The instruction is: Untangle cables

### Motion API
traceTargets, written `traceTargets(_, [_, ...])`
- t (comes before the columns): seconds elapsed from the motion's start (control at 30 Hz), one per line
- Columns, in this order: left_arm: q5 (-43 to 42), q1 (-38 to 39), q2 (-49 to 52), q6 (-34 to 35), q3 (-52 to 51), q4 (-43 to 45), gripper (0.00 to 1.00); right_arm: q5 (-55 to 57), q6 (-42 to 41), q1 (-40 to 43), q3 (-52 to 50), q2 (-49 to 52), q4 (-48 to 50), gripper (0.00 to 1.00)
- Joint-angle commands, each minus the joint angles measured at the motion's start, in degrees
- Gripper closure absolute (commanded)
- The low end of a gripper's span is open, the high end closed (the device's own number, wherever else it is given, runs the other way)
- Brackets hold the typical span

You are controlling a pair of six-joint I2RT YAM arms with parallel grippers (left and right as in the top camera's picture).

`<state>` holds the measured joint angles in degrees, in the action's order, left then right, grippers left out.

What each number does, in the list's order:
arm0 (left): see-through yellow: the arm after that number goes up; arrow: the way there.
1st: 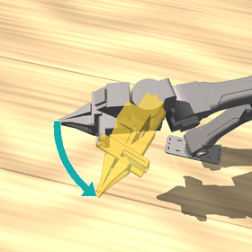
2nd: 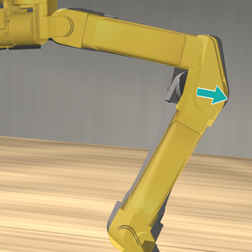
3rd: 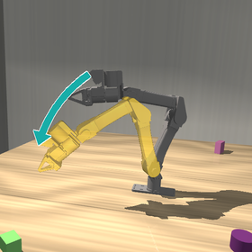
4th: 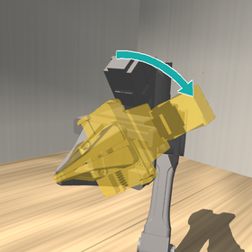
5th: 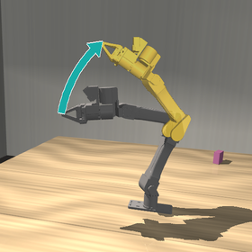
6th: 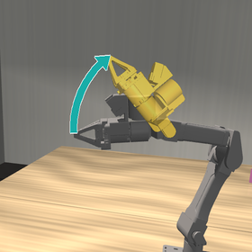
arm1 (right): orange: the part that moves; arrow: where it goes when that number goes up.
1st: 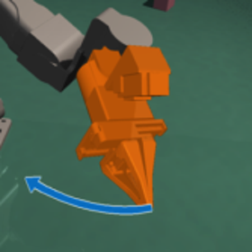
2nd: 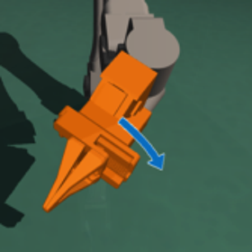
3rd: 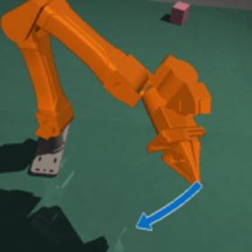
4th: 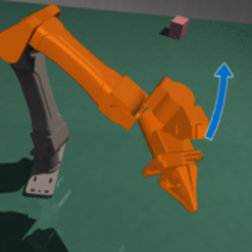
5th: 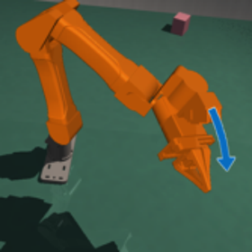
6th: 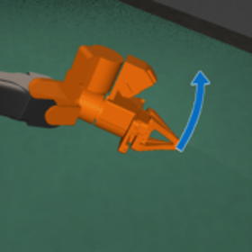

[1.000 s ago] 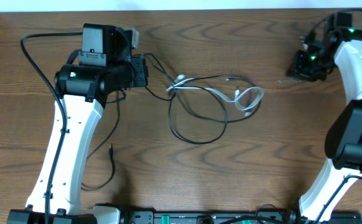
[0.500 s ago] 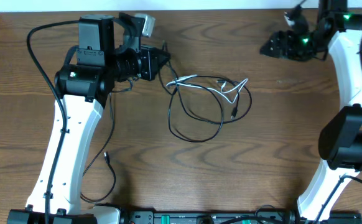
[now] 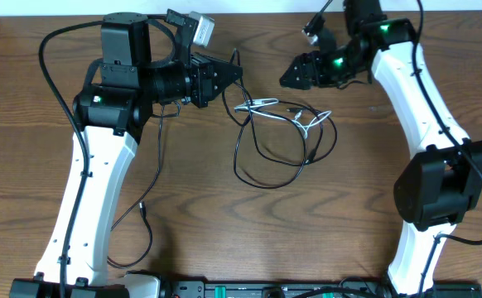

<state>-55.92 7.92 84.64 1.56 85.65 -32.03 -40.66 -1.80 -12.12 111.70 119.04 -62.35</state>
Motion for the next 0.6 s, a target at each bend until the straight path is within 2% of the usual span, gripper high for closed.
traceTargets(0.0, [-2.14, -0.24, 0.33, -2.01, 1.53, 0.50, 0.93, 1.29, -11.56, -1.86, 0.90, 1.14, -0.04, 0.30])
traceTargets(0.13, [-2.12, -0.24, 0.33, -1.99, 1.53, 0.46, 0.92, 1.25, -15.34, -3.56, 0.90, 2.97, 0.11, 0.32])
traceTargets(0.57, [-1.92, -0.24, 0.33, -1.99, 1.53, 0.44, 0.93, -0.92, -16.68, -6.95, 0.83, 5.75, -0.22, 0.39])
